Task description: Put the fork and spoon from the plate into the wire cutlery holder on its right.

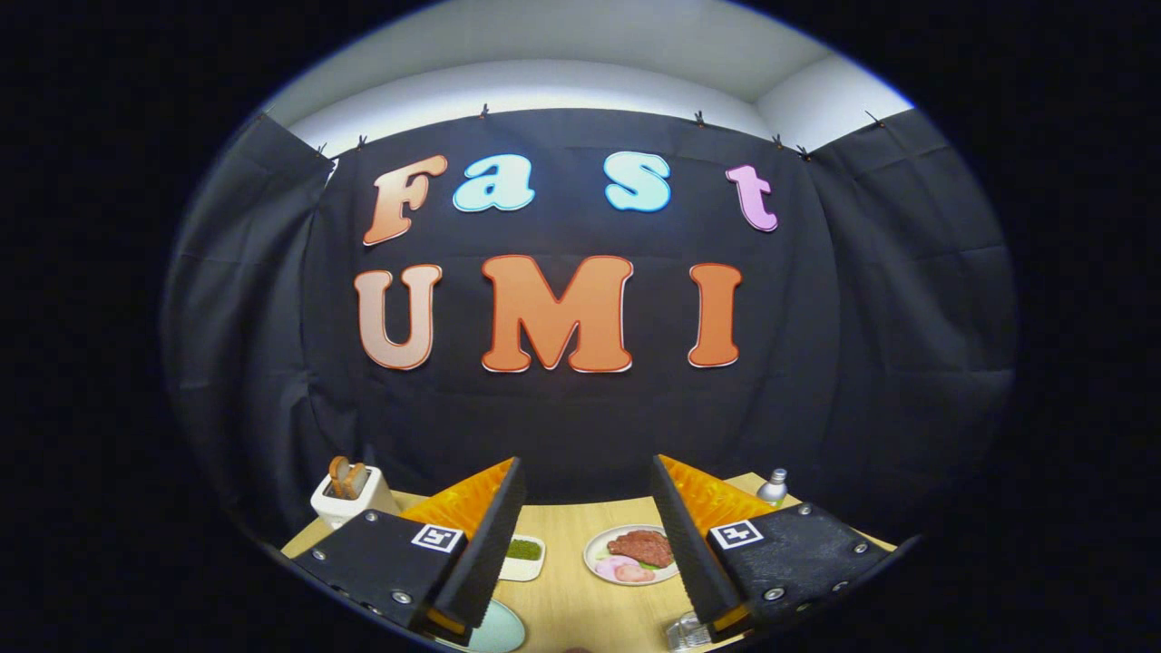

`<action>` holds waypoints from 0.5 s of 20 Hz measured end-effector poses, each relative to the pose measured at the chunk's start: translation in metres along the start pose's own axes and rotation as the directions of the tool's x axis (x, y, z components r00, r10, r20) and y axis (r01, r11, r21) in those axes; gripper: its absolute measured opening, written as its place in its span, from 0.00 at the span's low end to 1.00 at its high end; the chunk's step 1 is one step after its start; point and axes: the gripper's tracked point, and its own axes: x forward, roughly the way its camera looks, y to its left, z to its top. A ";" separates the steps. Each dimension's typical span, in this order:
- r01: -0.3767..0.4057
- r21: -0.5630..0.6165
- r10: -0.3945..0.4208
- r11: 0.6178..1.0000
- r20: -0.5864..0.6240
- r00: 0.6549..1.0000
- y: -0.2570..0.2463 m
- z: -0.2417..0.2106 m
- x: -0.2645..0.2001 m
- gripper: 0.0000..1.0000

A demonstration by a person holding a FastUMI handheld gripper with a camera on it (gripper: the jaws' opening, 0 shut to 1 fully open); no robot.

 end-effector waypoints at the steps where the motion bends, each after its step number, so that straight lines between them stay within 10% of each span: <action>1: -0.010 -0.002 0.010 1.000 -0.021 1.000 0.016 -0.007 0.000 0.85; 10: -0.135 -0.005 0.130 0.991 -0.237 0.963 0.149 -0.097 -0.005 0.87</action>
